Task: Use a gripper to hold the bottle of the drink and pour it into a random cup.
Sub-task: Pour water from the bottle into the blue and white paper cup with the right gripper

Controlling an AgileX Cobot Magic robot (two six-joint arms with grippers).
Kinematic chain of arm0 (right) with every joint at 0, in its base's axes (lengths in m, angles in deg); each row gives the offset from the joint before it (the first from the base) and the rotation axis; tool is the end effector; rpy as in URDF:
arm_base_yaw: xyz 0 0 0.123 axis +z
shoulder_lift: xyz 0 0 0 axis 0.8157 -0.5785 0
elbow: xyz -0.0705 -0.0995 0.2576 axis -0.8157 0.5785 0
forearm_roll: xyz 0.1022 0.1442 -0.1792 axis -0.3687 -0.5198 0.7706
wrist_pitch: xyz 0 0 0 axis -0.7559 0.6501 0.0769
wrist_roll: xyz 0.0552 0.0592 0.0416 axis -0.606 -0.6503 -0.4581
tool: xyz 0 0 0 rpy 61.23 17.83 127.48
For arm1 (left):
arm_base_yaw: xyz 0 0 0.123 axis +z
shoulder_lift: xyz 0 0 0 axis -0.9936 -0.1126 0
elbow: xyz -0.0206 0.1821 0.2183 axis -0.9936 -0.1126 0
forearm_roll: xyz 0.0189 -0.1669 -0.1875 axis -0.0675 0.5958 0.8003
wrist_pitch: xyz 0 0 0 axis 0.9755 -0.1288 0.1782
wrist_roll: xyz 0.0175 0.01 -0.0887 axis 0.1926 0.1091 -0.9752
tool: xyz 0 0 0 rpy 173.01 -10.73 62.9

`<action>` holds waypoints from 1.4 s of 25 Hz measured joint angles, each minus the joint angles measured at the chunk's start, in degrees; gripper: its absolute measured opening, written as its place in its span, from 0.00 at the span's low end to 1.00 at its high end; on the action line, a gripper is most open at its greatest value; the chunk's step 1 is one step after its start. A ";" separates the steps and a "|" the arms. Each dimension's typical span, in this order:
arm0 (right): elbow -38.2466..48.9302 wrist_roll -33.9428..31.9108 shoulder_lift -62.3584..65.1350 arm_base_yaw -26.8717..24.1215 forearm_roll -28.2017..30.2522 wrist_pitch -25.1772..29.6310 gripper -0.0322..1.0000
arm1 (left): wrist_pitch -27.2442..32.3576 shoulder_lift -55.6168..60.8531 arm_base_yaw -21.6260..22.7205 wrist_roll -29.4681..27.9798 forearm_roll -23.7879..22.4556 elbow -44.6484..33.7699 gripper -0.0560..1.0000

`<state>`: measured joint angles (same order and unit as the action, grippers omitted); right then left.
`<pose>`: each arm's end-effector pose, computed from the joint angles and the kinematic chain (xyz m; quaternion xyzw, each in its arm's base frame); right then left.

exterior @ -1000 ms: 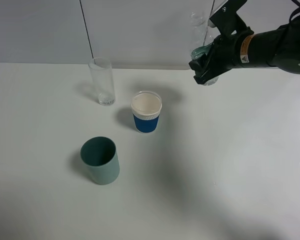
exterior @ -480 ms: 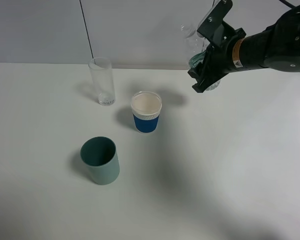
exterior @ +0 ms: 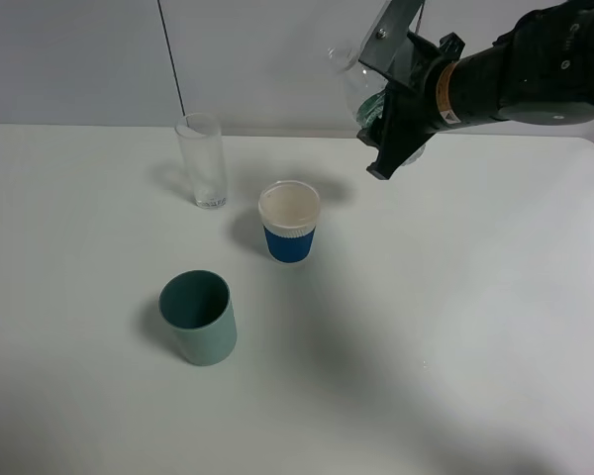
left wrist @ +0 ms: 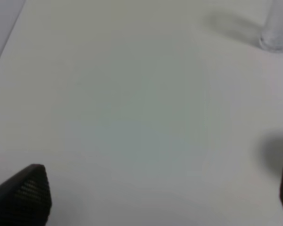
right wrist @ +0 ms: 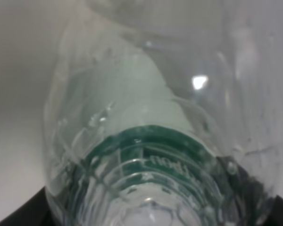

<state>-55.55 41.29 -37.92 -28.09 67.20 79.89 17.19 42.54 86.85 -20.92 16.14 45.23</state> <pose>0.3236 0.1587 0.2334 -0.4563 0.7545 -0.0543 0.4685 -0.0070 0.0012 0.2808 -0.0249 0.8468 0.0254 0.5307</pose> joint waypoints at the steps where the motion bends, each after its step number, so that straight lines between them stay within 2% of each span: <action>1: -0.04 0.00 0.00 0.11 0.68 0.08 0.56 | 0.00 0.00 0.00 0.00 0.00 0.00 0.98; 15: -4.80 0.00 -8.10 6.62 7.75 7.77 0.56 | 0.00 0.00 0.00 0.00 0.00 0.00 0.98; 24: -4.95 0.20 -8.73 7.39 14.06 10.56 0.56 | 0.00 0.00 0.00 0.00 0.00 0.00 0.98; 35: -4.95 9.09 -8.73 7.39 17.38 12.24 0.56 | 0.00 0.00 0.00 0.00 0.00 0.00 0.98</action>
<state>-60.49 50.37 -46.65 -20.70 84.57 92.13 17.19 42.54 86.85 -20.92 16.14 45.23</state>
